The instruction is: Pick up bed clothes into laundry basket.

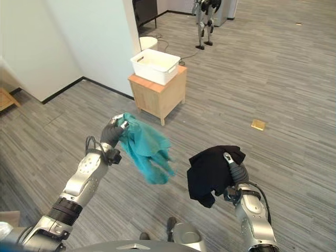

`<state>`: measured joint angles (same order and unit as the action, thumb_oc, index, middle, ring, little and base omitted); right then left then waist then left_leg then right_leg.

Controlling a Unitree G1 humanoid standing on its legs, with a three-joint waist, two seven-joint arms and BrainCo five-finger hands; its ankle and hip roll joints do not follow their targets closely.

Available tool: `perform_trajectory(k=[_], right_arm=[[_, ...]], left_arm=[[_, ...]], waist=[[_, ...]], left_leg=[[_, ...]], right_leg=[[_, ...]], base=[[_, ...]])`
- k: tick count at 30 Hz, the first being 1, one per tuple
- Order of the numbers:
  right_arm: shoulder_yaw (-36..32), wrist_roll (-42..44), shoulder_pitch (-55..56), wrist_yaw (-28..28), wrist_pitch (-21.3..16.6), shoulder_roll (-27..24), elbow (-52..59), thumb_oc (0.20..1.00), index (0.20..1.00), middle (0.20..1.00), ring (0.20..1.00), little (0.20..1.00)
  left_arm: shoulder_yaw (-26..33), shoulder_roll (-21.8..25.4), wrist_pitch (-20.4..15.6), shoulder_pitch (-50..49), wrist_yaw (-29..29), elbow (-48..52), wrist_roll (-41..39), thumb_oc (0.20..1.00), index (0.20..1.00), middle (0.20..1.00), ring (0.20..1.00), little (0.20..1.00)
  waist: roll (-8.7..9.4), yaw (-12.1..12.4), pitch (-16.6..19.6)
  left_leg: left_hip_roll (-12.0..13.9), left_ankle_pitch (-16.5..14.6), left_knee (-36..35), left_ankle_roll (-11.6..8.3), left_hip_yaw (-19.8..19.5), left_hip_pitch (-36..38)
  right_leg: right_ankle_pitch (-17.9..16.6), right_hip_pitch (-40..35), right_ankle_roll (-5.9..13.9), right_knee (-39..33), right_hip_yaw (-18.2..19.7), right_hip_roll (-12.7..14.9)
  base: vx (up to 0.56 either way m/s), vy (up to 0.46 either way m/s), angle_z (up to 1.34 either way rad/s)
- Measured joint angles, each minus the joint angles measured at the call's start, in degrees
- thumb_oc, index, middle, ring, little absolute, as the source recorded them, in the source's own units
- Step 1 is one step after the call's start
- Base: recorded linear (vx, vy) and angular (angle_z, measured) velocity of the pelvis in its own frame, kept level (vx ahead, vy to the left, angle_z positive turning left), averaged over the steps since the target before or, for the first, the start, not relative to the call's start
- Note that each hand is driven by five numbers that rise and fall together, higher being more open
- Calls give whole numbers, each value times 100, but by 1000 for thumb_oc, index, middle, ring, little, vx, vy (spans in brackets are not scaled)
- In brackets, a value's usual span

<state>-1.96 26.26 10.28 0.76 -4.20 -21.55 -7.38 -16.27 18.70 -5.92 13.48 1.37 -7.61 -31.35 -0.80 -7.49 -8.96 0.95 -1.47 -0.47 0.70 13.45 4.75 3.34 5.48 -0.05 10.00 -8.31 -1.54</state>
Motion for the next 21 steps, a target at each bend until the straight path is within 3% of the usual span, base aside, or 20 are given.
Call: perform_trajectory(k=[20, 21], right_arm=[[-1, -68, 64, 7, 1, 4, -7, 200, 200, 200, 200, 200], [28, -66, 462, -10, 8, 16, -34, 200, 200, 200, 200, 200]], left_arm=[[0, -9, 22, -72, -4, -1, -3, 200, 200, 200, 200, 200], [111, 193, 32, -474, -10, 3, -6, 200, 200, 200, 200, 200]], waist=[[10, -6, 43], [494, -13, 346]], left_leg=[[-67, 47, -73, 81, 9, 78], [-254, 163, -193, 270, 151, 43]], right_leg=[[-25, -72, -48, -2, -62, 87], [-379, 0, 137, -187, 211, 187]], base=[[-17, 10, 1], [-102, 66, -1]])
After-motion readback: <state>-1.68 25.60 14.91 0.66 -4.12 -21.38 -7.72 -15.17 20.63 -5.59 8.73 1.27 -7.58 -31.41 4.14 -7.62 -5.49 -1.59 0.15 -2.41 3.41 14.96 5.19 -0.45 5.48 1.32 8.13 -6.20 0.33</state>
